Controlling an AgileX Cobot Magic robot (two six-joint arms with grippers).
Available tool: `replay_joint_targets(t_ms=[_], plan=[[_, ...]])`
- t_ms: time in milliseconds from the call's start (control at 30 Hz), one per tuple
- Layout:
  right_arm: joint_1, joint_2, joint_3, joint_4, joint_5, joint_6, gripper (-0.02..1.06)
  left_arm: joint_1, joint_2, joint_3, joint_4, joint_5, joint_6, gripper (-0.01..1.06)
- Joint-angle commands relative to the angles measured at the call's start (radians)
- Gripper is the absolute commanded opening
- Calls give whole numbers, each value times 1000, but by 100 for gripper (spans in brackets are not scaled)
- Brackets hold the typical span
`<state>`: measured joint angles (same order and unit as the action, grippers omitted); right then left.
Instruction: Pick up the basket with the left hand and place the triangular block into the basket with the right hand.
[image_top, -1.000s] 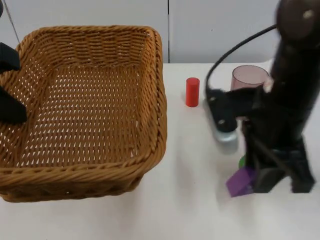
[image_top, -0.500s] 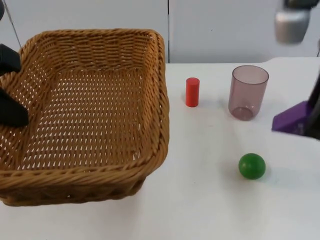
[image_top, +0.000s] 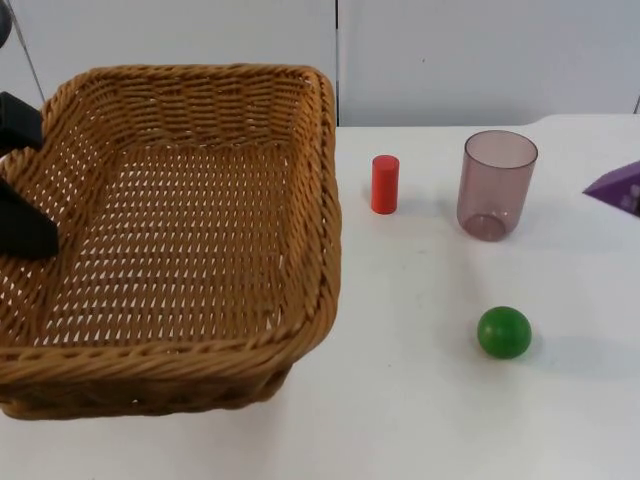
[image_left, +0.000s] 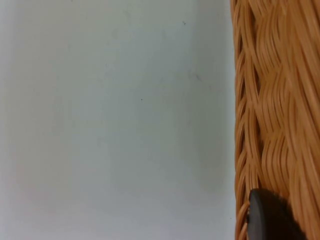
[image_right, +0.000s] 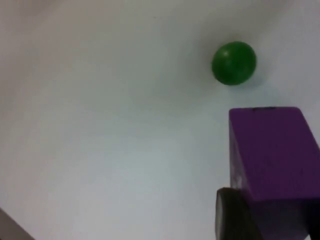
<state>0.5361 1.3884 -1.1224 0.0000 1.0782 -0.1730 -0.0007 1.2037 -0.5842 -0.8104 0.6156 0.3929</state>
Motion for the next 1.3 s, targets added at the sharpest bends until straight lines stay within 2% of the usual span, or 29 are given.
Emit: replay_joint_targets(t_ms=[0,100,233,333,367,500,533,667,700,800,967,1100,1200,1233,1267], plan=[[-3,-10,1,-28,-6,29,0,2,-7,-1,-16,8,-8,0],[-3,-8,-29,-24,-23,26,0,2,-7,-1,-13,10,-8,0],[-3,3,-139,-10,-26,26,0,2,-7,-1,-13,18,-8,0],[23,76,-287,10,31,14,0,2,-7,-1,-13,21,-8,0],[23,76,-287,10,31,14,0,2,-7,-1,-13,21,-8,0],[136,252,-479,0,50,14,0,2,-7,-1,-13,21,-8,0],[136,252,-479,0,50,14,0,2,-7,-1,-13,21,-8,0],[228,454,-661,0,47,14,0,2,-7,-1,-13,21,-8,0],[228,454,-661,0,47,14,0,2,-7,-1,-13,21,-8,0],[274,597,-778,10,0,19,0,2,-7,-1,-12,19,-8,0],[310,694,-813,10,-94,19,0,2,-7,-1,-11,19,-8,0],[314,737,-813,18,-112,19,0,2,-7,-1,-11,19,-8,0],[314,761,-813,27,-116,19,9,2,-7,-1,-11,19,-8,0],[314,761,-813,27,-116,19,9,2,-7,-1,-11,19,-8,0],[314,766,-813,27,-116,19,16,2,-7,-1,-11,17,-8,0]])
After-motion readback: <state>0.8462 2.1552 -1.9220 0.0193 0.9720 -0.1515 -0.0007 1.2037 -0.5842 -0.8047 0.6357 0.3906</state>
